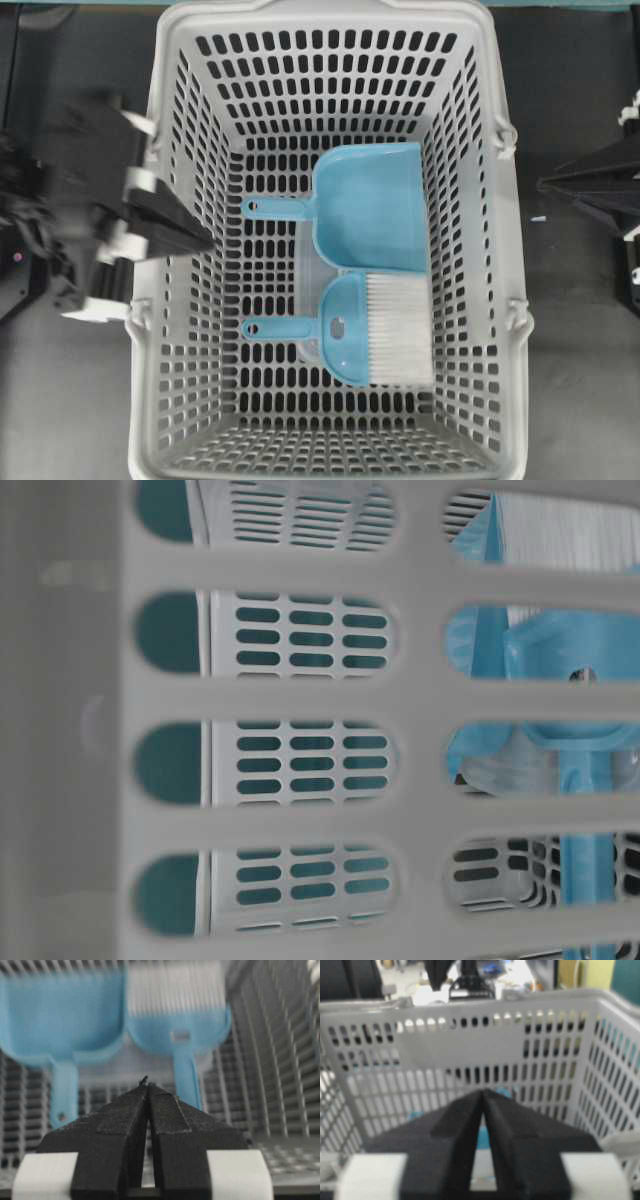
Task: Pick up the hand brush from the shopping basket with the left arm.
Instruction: 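Move the left gripper into the basket toward the blue brush handle, then lower the open left gripper over the brush head and close it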
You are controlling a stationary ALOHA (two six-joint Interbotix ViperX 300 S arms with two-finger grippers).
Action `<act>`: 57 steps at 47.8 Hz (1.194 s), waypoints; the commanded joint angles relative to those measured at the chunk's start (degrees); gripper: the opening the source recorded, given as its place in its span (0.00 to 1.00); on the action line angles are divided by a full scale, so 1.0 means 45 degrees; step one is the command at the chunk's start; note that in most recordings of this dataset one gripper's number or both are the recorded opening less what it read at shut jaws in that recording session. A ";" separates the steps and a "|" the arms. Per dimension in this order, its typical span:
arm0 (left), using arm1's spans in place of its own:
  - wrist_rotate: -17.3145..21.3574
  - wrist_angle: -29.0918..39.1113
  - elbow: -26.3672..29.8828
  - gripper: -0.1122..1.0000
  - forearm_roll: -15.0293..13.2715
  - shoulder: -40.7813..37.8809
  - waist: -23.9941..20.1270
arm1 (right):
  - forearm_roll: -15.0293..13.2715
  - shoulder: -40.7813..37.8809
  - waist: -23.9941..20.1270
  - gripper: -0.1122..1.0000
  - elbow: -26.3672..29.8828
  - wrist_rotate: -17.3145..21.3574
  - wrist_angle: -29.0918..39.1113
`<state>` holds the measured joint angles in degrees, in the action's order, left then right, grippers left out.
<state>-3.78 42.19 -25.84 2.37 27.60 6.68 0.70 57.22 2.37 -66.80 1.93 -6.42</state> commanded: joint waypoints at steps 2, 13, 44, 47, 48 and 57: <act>-0.0039 0.0957 0.1094 0.10 0.0039 -0.0820 0.0156 | 0.0059 0.0117 0.0020 0.27 0.0371 0.0391 0.0020; -0.0859 0.1895 0.2129 0.12 0.0039 -0.2012 0.0195 | 0.0059 0.0410 0.0020 0.80 0.0449 0.0547 0.0352; -0.2422 0.2090 0.2637 0.92 0.0039 -0.5410 0.1035 | 0.0059 0.0430 -0.0078 0.79 0.0410 0.0488 0.0410; -0.2520 0.2070 0.2617 0.92 0.0020 -0.5742 0.1055 | 0.0059 0.0430 -0.0078 0.79 0.0410 0.0488 0.0410; -0.2539 0.2051 0.2617 0.92 0.0039 -0.5859 0.1055 | 0.0059 0.0430 -0.0078 0.79 0.0391 0.0488 0.0410; -0.2617 0.1934 0.2617 0.92 0.0039 -0.6699 0.1074 | 0.0059 0.0430 -0.0078 0.79 0.0352 0.0527 0.0410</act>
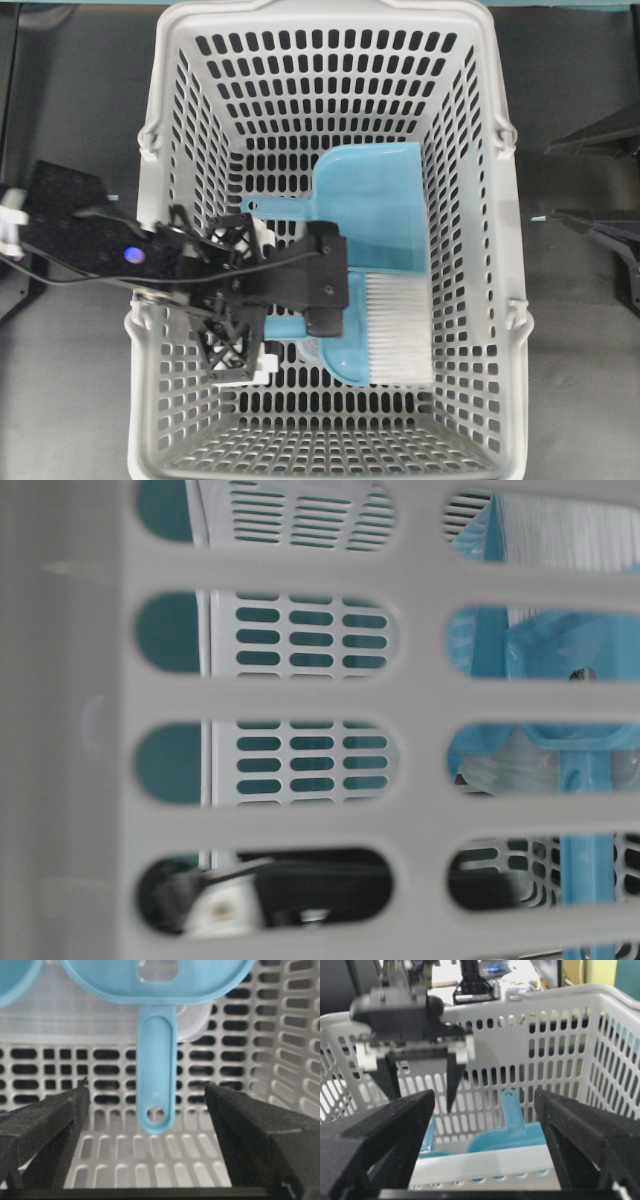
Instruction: Pick up the hand brush from the shopping basket with the left arm.
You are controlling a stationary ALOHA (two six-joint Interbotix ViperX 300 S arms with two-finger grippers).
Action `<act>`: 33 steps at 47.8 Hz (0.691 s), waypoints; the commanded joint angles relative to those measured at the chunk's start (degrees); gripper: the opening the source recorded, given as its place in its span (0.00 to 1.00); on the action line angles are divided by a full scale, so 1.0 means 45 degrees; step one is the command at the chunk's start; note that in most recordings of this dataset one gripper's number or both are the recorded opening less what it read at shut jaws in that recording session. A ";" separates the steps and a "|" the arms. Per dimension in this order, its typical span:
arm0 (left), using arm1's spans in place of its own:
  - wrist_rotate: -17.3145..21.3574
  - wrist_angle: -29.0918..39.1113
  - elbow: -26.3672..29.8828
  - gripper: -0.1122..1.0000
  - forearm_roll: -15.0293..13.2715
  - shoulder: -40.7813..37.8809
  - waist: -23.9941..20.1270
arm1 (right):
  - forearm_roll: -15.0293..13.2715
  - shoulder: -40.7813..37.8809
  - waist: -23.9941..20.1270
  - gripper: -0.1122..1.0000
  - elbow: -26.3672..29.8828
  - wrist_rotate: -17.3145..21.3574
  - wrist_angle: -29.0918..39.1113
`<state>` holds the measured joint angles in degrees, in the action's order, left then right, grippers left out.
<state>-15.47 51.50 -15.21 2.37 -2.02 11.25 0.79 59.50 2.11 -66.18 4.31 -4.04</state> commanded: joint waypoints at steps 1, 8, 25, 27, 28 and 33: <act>-0.0020 -0.0195 0.0234 0.92 0.0039 -0.0156 0.0039 | 0.0039 -0.0059 -0.0020 0.79 0.0215 0.0000 -0.0117; -0.0020 -0.0723 0.0117 0.92 0.0039 -0.0566 0.0078 | 0.0039 -0.0078 -0.0020 0.79 0.0195 0.0000 -0.0117; -0.0020 -0.2109 -0.0918 0.92 0.0039 -0.1777 0.0000 | 0.0039 -0.0059 -0.0020 0.79 0.0156 0.0000 -0.0117; -0.0020 -0.2285 -0.0977 0.92 0.0039 -0.1895 0.0000 | 0.0039 -0.0059 -0.0020 0.79 0.0156 0.0000 -0.0117; -0.0020 -0.2324 -0.0977 0.92 0.0039 -0.1934 0.0000 | 0.0039 -0.0059 -0.0020 0.79 0.0156 0.0000 -0.0117; 0.0020 -0.2383 -0.0898 0.92 0.0039 -0.2051 -0.0020 | 0.0039 -0.0059 -0.0020 0.79 0.0156 0.0000 -0.0117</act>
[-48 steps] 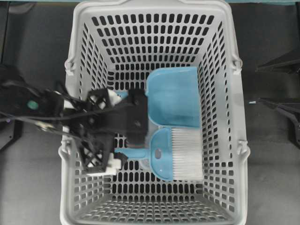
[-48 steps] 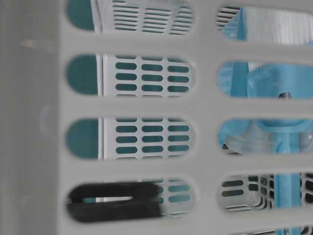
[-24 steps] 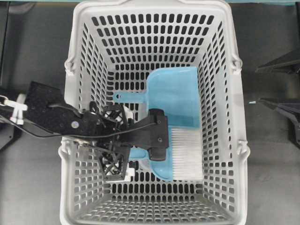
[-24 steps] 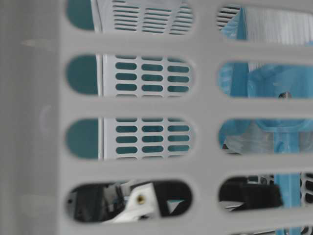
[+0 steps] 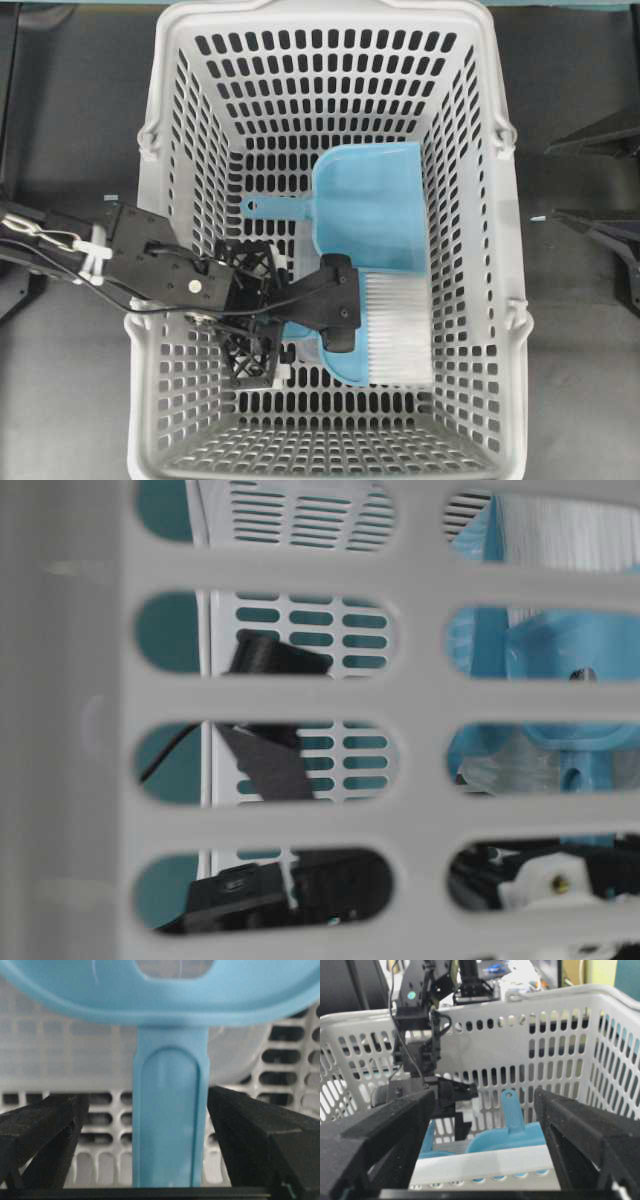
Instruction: Pick up the hand brush from the shopping basket with the left arm.
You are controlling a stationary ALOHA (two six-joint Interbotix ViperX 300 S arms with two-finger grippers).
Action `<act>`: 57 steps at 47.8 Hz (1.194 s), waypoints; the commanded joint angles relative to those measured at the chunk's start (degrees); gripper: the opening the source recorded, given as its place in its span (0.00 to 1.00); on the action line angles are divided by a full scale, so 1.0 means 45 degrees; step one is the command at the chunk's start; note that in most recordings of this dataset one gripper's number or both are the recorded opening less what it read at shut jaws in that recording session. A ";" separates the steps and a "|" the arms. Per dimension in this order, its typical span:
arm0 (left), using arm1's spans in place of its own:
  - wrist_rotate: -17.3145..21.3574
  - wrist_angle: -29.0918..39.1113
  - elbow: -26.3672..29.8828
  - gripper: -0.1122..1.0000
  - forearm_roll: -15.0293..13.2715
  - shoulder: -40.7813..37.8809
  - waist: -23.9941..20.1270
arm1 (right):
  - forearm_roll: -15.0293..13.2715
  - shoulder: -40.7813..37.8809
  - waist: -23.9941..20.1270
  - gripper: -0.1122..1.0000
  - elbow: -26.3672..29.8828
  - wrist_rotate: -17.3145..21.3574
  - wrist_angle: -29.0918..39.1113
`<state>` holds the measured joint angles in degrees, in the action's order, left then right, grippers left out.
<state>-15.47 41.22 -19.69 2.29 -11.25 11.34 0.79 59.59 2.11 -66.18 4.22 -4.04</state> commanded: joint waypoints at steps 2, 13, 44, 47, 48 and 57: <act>0.0020 -0.0098 0.0098 0.92 0.0059 0.0020 -0.0039 | 0.0039 -0.0078 -0.0020 0.79 0.0156 0.0020 -0.0117; 0.0039 -0.0117 0.0039 0.90 0.0059 0.0020 -0.0039 | 0.0039 -0.0078 -0.0020 0.79 0.0098 0.0020 -0.0117; 0.0215 0.0371 0.0078 0.31 0.0059 0.0820 0.0176 | 0.0039 -0.0078 0.0000 0.79 0.0000 0.0039 -0.0117; 0.0215 0.0430 0.0156 0.31 0.0039 0.0996 0.0215 | 0.0039 -0.0078 0.0000 0.79 0.0000 0.0039 -0.0137; 0.0215 0.0449 0.0195 0.31 0.0059 0.1074 0.0234 | 0.0039 -0.0078 -0.0020 0.79 0.0000 0.0039 -0.0137; 0.0215 0.1309 0.1016 0.31 0.0059 0.2227 0.0254 | 0.0039 -0.0078 -0.0020 0.79 -0.0020 0.0039 -0.0137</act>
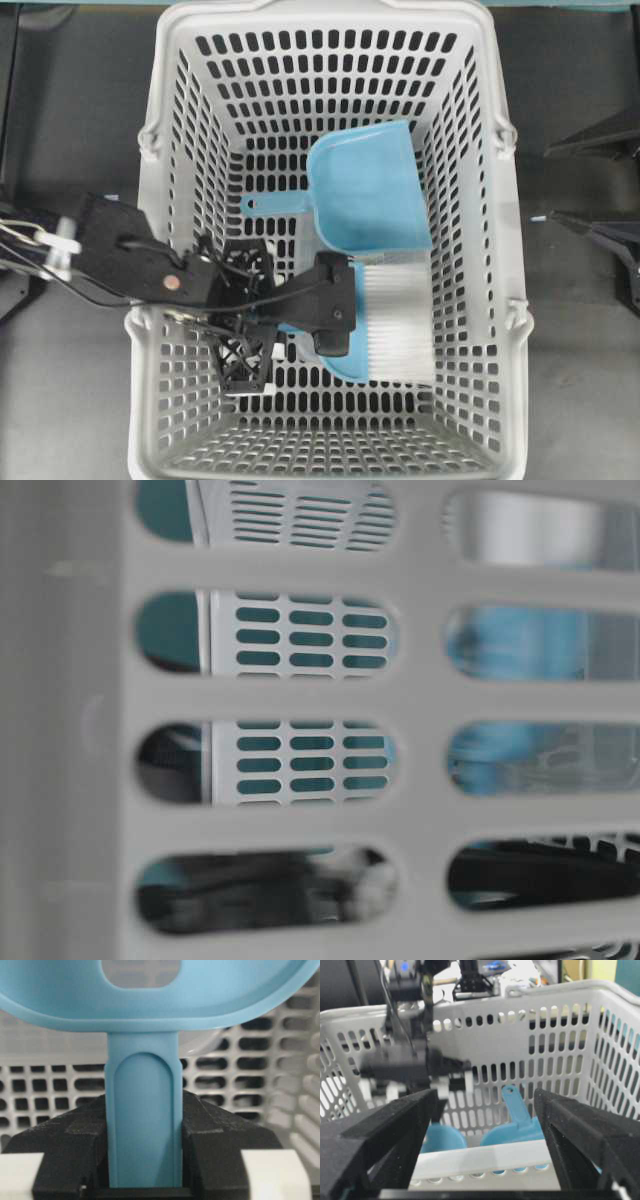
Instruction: Pick up the hand brush from the shopping basket with the left arm.
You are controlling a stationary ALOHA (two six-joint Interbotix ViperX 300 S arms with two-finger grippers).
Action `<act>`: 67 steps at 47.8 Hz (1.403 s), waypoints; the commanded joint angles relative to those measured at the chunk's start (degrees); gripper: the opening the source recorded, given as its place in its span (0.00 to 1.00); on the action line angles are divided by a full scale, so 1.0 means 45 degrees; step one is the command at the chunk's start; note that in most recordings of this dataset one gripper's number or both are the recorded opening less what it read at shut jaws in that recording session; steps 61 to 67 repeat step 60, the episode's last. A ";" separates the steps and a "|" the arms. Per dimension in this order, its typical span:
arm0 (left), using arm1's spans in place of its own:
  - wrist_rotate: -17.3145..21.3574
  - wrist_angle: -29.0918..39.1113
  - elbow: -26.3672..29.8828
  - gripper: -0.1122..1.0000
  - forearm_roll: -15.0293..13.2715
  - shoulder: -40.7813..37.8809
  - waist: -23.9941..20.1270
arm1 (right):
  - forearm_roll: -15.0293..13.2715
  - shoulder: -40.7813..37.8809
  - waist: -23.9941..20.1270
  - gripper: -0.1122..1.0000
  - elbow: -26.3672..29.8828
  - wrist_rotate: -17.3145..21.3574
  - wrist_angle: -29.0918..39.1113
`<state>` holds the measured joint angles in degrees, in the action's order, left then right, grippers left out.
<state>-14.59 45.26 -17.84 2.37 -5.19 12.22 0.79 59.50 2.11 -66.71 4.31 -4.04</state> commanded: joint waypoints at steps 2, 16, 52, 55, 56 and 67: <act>0.0020 0.0762 0.0840 0.31 0.0039 0.1211 0.0059 | 0.0039 -0.0059 -0.0020 0.79 0.0098 0.0039 -0.0137; 0.0039 0.4082 0.3691 0.31 0.0039 0.3437 -0.0156 | 0.0039 -0.0059 -0.0020 0.78 0.0098 0.0039 -0.0137; 0.0566 0.5000 0.4414 0.31 0.0039 0.2832 -0.0176 | 0.0039 -0.0039 -0.0020 0.79 0.0039 0.0039 -0.0117; 0.0566 0.4980 0.4434 0.31 0.0039 0.2812 -0.0176 | 0.0039 -0.0039 -0.0020 0.79 0.0039 0.0039 -0.0137; 0.0566 0.5000 0.4453 0.31 0.0039 0.2812 -0.0156 | 0.0059 -0.0039 -0.0020 0.79 0.0039 0.0039 -0.0117; 0.0566 0.4980 0.4473 0.31 0.0039 0.2773 -0.0156 | 0.0039 -0.0059 -0.0020 0.79 0.0039 0.0039 -0.0137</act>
